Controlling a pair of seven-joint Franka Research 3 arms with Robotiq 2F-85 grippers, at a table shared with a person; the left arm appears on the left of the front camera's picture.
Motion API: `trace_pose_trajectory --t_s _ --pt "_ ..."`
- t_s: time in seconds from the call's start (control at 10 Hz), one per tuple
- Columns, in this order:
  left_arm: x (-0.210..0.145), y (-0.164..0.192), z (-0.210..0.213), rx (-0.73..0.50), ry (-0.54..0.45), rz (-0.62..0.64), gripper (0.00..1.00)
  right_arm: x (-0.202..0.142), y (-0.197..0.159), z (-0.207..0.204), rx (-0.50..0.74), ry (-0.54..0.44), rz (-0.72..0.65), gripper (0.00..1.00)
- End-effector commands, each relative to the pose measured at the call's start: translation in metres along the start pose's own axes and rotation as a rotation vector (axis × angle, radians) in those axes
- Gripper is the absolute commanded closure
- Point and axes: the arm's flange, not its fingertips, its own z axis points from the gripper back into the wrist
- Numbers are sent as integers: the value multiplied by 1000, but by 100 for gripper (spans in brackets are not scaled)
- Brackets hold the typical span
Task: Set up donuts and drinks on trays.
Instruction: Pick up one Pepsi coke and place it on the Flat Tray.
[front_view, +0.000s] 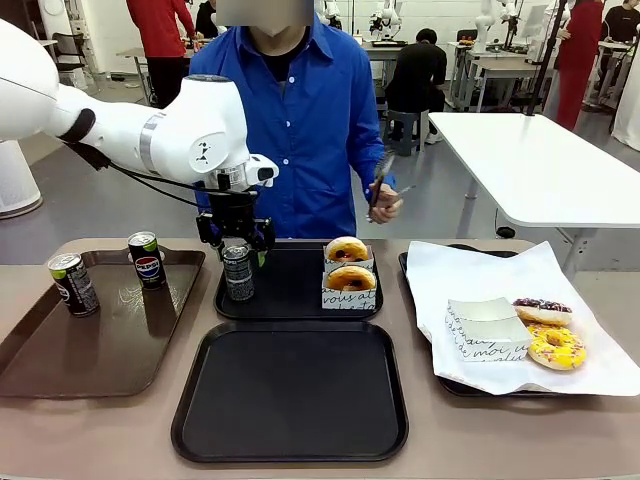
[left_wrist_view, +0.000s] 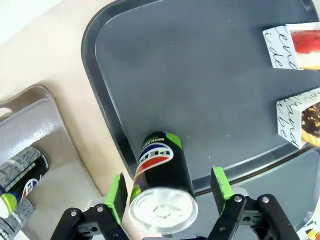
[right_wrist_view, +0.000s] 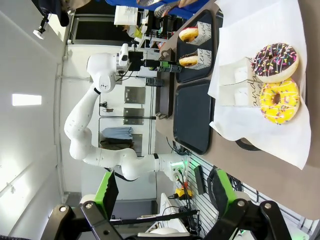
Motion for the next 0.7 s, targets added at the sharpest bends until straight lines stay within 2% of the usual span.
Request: trace_pose_trajectory --t_s 0.0,0.1,0.4,0.6 --pt "-38 4 23 10 -34 16 5 -1 1 1 10 -2 4 0" --pt "-53 5 35 0 -44 1 0 -1 1 1 10 -2 4 0" --pt "-91 9 67 -7 -53 -43 0 -1 1 1 10 -2 4 0" --pt "-107 15 70 -23 -54 -32 0 -1 1 1 10 -2 4 0"
